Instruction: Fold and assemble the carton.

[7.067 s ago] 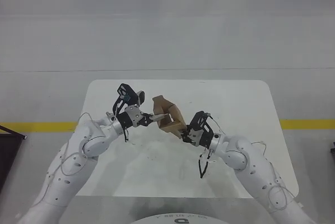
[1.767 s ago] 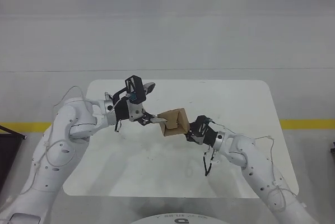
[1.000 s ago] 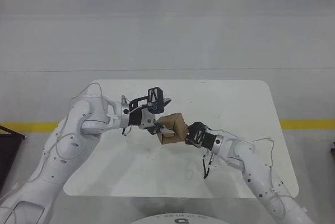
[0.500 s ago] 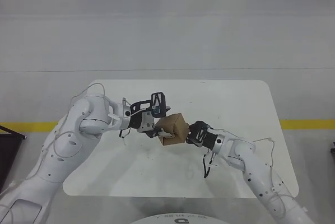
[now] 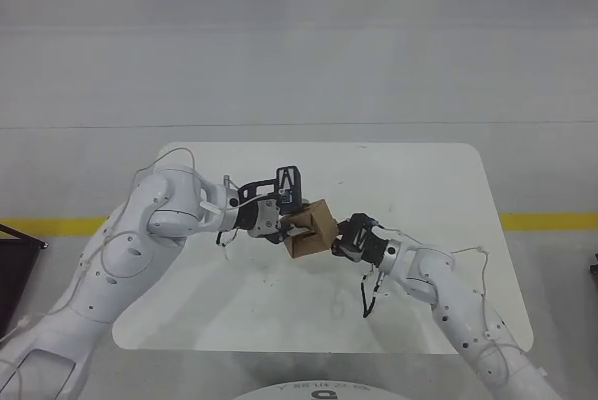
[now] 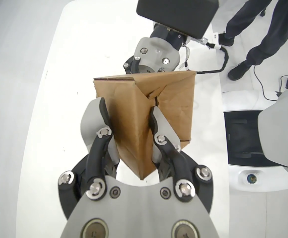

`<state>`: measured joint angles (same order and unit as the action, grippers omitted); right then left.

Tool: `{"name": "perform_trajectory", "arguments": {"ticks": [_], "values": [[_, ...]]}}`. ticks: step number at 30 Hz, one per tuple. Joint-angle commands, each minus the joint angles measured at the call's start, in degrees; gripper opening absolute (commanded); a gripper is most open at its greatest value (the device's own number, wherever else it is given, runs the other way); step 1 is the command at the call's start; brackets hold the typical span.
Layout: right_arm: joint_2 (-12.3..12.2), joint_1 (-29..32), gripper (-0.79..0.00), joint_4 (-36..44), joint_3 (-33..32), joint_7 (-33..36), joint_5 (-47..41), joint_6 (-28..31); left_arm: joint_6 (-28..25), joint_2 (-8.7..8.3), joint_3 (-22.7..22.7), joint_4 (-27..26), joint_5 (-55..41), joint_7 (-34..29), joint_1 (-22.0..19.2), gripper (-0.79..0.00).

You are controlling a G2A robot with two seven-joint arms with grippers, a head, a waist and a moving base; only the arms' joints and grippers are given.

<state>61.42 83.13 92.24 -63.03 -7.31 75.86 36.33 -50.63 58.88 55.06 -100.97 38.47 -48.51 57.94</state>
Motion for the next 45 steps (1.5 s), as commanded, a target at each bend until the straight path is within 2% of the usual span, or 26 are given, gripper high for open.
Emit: {"name": "perform_trajectory", "arguments": {"ticks": [1,6,8,9,10,11,12,13,14,21,27,32,34,41,45], "values": [[0.04,-0.16,-0.785,-0.33,-0.02,0.01,-0.51,0.09,0.08,-0.06,-0.16,0.01,-0.02,0.16,-0.22,-0.594],[0.2,-0.55,-0.785,-1.36,0.1,0.17,-2.66,0.43,0.34,-0.22,-0.7,-0.3,-0.05,0.38,-0.44,-0.646],[0.25,-0.78,-0.785,-1.7,0.17,0.22,-3.35,0.82,0.41,-0.27,-0.97,-0.31,-0.13,0.45,-0.58,-0.622],[0.27,-0.89,-0.785,-1.82,0.19,0.31,-3.59,0.97,0.4,-0.29,-1.13,-0.31,-0.21,0.47,-0.66,-0.594],[0.29,-0.98,-0.785,-1.97,0.22,0.37,-3.82,1.13,0.4,-0.31,-1.25,-0.27,-0.32,0.5,-0.76,-0.529],[0.31,-1.08,-0.785,-2.08,0.24,0.46,-3.98,1.22,0.48,-0.33,-1.33,-0.24,-0.37,0.55,-0.88,-0.511],[0.32,-1.15,-0.785,-2.2,0.28,0.56,-4.17,1.32,0.55,-0.36,-1.37,-0.25,-0.45,0.63,-1.02,-0.372],[0.34,-1.27,-0.785,-2.31,0.32,0.76,-4.25,1.41,0.74,-0.38,-1.31,-0.2,-0.62,0.96,-1.11,-0.132],[0.36,-1.38,-0.785,-2.44,0.36,0.97,-4.37,1.45,0.98,-0.4,-1.18,-0.18,-0.71,1.37,-1.2,0.0],[0.5,-1.85,-0.785,-3.4,0.41,2.19,-6.04,1.31,1.75,-0.72,0.63,-0.59,-1.35,6.1,-0.54,0.0],[0.66,-2.15,-0.785,-4.42,0.26,3.15,-8.49,1.01,2.65,-1.39,4.89,-1.26,-1.97,13.32,2.82,0.0],[0.74,-2.33,-0.785,-4.52,0.31,3.34,-8.98,1.05,8.15,-1.79,7.87,-0.21,-3.17,17.6,6.98,0.0],[0.78,-2.42,-0.785,-4.5,0.46,3.3,-8.81,1.12,10.8,-1.67,8.03,0.43,-6.63,19.65,8.59,0.0],[0.85,-2.51,-0.785,-4.25,0.6,3.0,-8.43,1.04,15.06,-1.33,6.69,2.02,-11.2,19.04,10.05,0.0],[0.86,-2.39,-0.785,-4.09,0.61,2.86,-8.08,0.99,15.97,-1.16,5.86,2.25,-10.26,17.95,9.59,0.0]]}}
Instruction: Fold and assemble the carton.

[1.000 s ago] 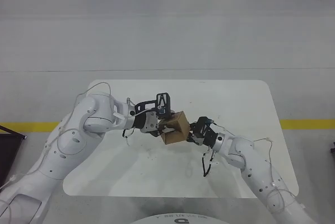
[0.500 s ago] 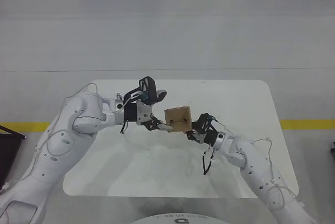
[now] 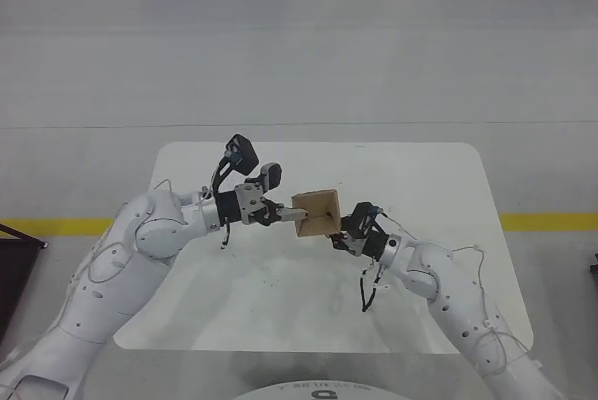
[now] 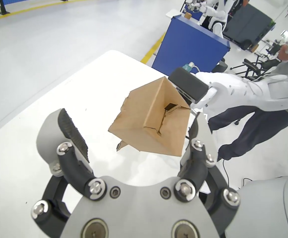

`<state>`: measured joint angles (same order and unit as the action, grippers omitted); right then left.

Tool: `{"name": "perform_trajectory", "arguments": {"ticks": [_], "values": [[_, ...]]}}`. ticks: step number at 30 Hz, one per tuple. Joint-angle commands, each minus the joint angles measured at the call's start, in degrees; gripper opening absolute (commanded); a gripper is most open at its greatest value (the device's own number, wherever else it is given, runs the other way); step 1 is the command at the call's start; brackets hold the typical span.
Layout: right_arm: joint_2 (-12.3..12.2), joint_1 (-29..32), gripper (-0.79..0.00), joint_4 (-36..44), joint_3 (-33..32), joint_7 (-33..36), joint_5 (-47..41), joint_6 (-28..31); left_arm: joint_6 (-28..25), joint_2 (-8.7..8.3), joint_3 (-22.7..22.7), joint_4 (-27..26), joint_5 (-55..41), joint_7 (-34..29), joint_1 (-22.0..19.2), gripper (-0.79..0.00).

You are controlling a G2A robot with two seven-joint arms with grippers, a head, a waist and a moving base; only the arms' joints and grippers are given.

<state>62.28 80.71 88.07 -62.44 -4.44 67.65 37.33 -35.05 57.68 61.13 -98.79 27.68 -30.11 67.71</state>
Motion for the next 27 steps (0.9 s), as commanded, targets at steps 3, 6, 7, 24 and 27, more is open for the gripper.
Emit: {"name": "perform_trajectory", "arguments": {"ticks": [3,6,7,24,27], "values": [[0.0,0.17,-0.785,0.24,-0.02,-0.25,0.36,0.0,1.98,0.16,-0.77,0.15,2.28,-1.25,-0.5,0.0],[0.0,0.4,-0.785,0.47,-0.05,-0.5,0.5,-0.16,3.85,0.25,-1.18,0.46,4.69,-1.98,-0.83,0.0],[0.0,0.47,-0.785,0.52,-0.06,-0.54,0.57,-0.21,4.61,0.28,-1.31,0.67,5.55,-2.2,-0.88,0.0],[0.28,0.72,-0.785,-1.87,-0.19,10.41,-16.11,1.38,4.66,0.43,1.18,-0.19,9.33,5.17,0.23,0.0],[0.25,-0.08,-0.785,-2.37,-0.45,19.9,-30.02,1.91,5.04,0.06,3.46,-0.13,10.38,6.56,1.81,0.0]]}}
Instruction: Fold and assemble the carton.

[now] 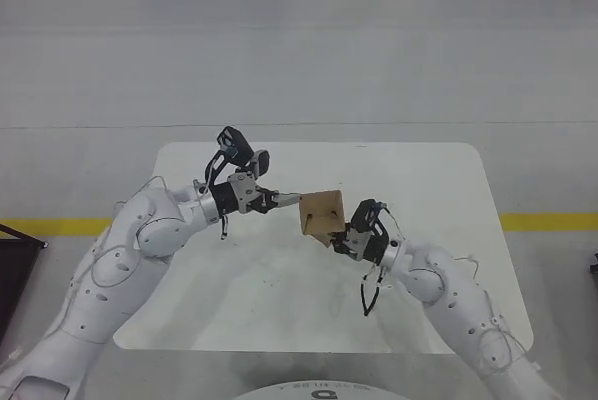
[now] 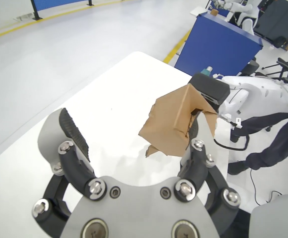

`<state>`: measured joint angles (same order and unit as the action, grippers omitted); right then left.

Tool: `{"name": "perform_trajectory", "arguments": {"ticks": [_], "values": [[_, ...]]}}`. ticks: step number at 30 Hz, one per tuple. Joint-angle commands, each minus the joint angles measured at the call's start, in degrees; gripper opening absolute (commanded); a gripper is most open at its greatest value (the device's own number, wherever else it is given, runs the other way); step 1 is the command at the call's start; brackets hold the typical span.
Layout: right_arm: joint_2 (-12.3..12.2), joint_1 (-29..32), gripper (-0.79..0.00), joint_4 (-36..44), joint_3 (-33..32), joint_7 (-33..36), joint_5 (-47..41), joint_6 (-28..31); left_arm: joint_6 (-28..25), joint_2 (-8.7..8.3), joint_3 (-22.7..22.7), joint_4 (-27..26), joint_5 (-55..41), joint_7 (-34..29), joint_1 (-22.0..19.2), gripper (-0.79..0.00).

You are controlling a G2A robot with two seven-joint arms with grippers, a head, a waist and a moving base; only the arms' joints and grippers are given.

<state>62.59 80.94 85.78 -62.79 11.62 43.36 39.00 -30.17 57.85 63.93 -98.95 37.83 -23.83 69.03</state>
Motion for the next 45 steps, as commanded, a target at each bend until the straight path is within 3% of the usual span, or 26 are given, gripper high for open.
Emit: {"name": "perform_trajectory", "arguments": {"ticks": [1,4,11,17,22,30,33,45], "values": [[-0.13,-0.54,-0.785,-0.15,-0.17,6.77,-10.35,0.75,0.26,-0.23,1.39,0.04,0.4,0.53,1.06,0.0],[-0.53,-1.14,-0.785,0.45,-0.87,13.64,-20.25,2.38,0.6,-0.56,3.37,-0.36,0.76,1.3,2.82,0.0],[-0.59,-1.2,-0.785,0.67,-1.09,13.9,-20.76,2.64,1.59,-1.19,7.24,-2.04,3.55,3.46,7.18,0.0],[-0.51,-0.83,-0.785,1.69,-0.8,13.71,-21.99,1.65,1.29,-1.22,7.84,-2.48,3.94,4.05,8.42,0.0],[-0.74,-0.72,-0.785,4.94,-1.49,21.43,-40.36,-5.81,1.27,-1.19,8.2,-2.8,4.34,4.64,9.2,0.0],[-1.47,1.02,-0.785,8.19,-5.54,34.72,-70.6,-25.04,1.63,-1.17,8.03,-1.65,7.9,4.46,9.9,0.0],[-1.65,2.05,-0.785,8.59,-6.65,38.47,-76.9,-28.53,1.76,-1.11,8.02,-1.24,8.19,4.93,10.19,0.0],[-1.76,2.58,-0.785,9.02,-7.89,38.59,-77.65,-27.05,2.13,-0.83,7.22,-1.71,9.83,4.98,10.56,0.0]]}}
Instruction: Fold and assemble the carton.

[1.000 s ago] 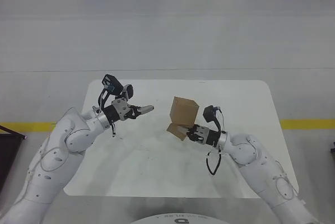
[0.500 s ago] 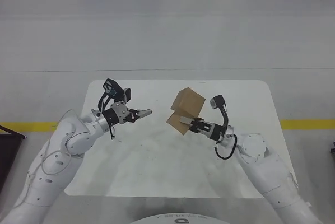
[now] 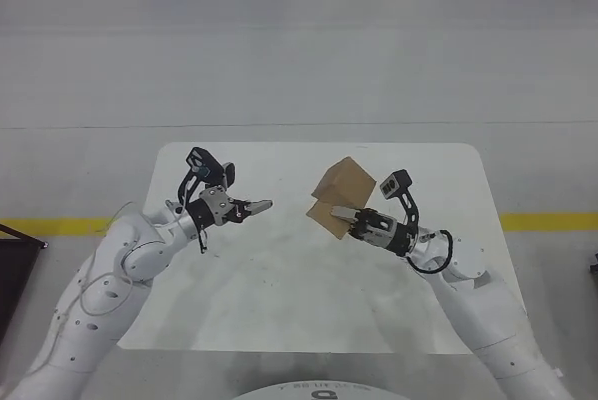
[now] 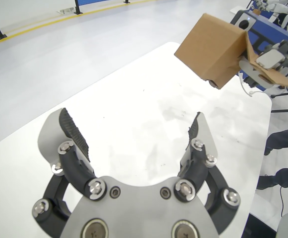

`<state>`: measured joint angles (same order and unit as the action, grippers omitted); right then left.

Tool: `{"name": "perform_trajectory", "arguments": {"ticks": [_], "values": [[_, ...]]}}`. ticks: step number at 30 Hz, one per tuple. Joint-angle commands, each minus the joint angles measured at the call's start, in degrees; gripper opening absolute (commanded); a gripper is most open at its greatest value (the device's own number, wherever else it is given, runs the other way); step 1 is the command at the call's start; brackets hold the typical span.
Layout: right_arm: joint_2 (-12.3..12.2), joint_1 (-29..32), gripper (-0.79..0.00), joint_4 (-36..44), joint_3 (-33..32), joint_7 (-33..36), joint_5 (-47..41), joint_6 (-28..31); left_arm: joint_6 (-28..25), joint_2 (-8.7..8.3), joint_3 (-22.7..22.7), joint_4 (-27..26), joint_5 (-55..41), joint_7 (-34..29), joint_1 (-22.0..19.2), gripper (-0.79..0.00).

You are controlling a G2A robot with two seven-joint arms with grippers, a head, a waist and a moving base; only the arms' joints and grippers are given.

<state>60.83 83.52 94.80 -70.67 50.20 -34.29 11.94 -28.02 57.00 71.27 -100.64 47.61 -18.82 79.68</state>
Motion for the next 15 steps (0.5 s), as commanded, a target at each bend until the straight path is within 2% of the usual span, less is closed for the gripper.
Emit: {"name": "perform_trajectory", "arguments": {"ticks": [1,3,7,11,15], "values": [[0.0,0.0,-0.785,0.0,0.0,0.01,0.0,0.01,0.04,0.07,-0.22,-0.02,0.05,0.0,-0.14,0.0],[0.08,0.34,-0.785,0.63,0.0,-1.19,-1.63,-1.99,0.02,0.13,-0.35,-0.03,0.14,0.1,-0.2,0.0],[-0.13,1.05,-0.785,2.6,-1.7,-0.97,-11.28,-15.46,0.08,0.22,-0.49,-0.13,0.28,0.1,-0.13,0.0],[-0.7,2.46,-0.785,4.97,-4.41,-3.26,-17.2,-29.66,0.09,0.27,-0.41,-0.1,0.39,0.41,0.15,0.0],[-1.12,4.26,-0.785,7.03,-5.92,-4.53,-20.65,-38.49,0.1,0.31,-0.19,-0.13,0.57,0.66,0.41,0.0]]}}
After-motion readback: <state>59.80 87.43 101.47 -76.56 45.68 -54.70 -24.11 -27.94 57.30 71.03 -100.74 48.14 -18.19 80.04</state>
